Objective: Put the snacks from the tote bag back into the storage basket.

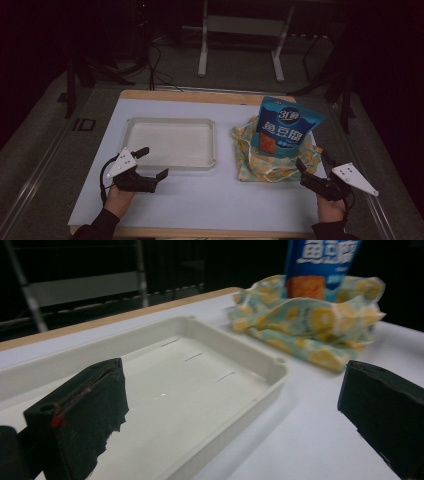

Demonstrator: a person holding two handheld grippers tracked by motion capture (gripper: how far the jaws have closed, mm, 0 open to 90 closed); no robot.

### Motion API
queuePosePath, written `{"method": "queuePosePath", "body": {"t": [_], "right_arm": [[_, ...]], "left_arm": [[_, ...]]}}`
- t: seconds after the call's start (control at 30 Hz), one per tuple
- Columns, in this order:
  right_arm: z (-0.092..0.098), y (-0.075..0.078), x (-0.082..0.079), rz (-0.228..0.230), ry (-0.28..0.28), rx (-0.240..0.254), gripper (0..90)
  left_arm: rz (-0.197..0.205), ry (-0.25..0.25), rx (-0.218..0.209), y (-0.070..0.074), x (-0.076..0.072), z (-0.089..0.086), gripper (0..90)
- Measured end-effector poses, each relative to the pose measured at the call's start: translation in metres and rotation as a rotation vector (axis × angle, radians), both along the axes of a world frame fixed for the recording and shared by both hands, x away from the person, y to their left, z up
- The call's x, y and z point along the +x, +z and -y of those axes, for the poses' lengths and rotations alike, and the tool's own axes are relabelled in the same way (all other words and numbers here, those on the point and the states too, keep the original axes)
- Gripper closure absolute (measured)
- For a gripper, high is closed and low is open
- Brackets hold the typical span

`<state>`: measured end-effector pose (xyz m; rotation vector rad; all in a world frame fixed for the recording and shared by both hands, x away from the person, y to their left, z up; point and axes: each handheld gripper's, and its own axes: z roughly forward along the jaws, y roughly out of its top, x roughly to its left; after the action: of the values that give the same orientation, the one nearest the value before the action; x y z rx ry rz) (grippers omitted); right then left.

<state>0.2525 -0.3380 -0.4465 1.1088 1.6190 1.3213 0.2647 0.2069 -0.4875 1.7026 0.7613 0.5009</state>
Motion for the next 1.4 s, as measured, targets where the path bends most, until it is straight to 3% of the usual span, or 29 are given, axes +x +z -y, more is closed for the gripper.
{"method": "queuePosePath", "body": {"t": [0.03,0.2,0.23,0.3,0.4,0.53,0.63,0.7,0.73,0.87,0.93,1.07,1.4], "right_arm": [[0.0,0.0,0.0,-0.014,0.001,-0.002,10.7],[0.001,0.001,-0.001,-0.057,-0.022,-0.008,11.8],[0.001,0.0,0.0,-0.097,-0.017,0.007,12.4],[0.0,-0.001,0.002,-0.156,-0.016,-0.003,13.1],[-0.002,-0.002,0.002,-0.199,-0.032,-0.041,13.2],[0.0,0.001,0.0,-0.196,-0.037,-0.037,14.1],[0.004,0.005,0.003,-0.198,-0.035,-0.026,14.4],[0.006,0.008,0.005,-0.212,-0.018,-0.013,14.4],[0.009,0.011,0.008,-0.229,0.021,-0.002,12.7],[0.008,0.018,0.015,-0.247,0.061,-0.063,11.5],[0.007,0.02,0.017,-0.233,0.07,-0.078,11.6],[0.008,0.024,0.021,-0.221,0.104,-0.087,11.7],[0.018,0.034,0.03,-0.21,0.167,-0.105,12.7]], "left_arm": [[0.004,-0.038,-0.016,0.002,-0.003,-0.001,0.1],[-0.027,-0.084,-0.036,0.004,-0.007,-0.003,0.1],[-0.072,-0.111,-0.03,0.003,-0.007,-0.005,0.1],[-0.097,-0.126,-0.027,0.002,-0.006,-0.004,0.1],[-0.133,-0.151,-0.046,0.002,-0.004,-0.005,0.1],[-0.152,-0.139,-0.038,0.003,0.001,-0.002,0.1],[-0.146,-0.193,-0.082,0.006,0.007,0.001,0.1],[-0.141,-0.189,-0.086,0.007,0.009,0.003,0.1],[-0.132,-0.201,-0.09,0.009,0.013,0.007,0.1],[-0.119,-0.234,-0.081,0.015,0.023,0.014,0.1],[-0.116,-0.23,-0.084,0.019,0.029,0.018,0.1],[-0.09,-0.235,-0.073,0.026,0.038,0.029,0.1],[-0.083,-0.298,-0.019,0.037,0.057,0.068,1.2]]}}
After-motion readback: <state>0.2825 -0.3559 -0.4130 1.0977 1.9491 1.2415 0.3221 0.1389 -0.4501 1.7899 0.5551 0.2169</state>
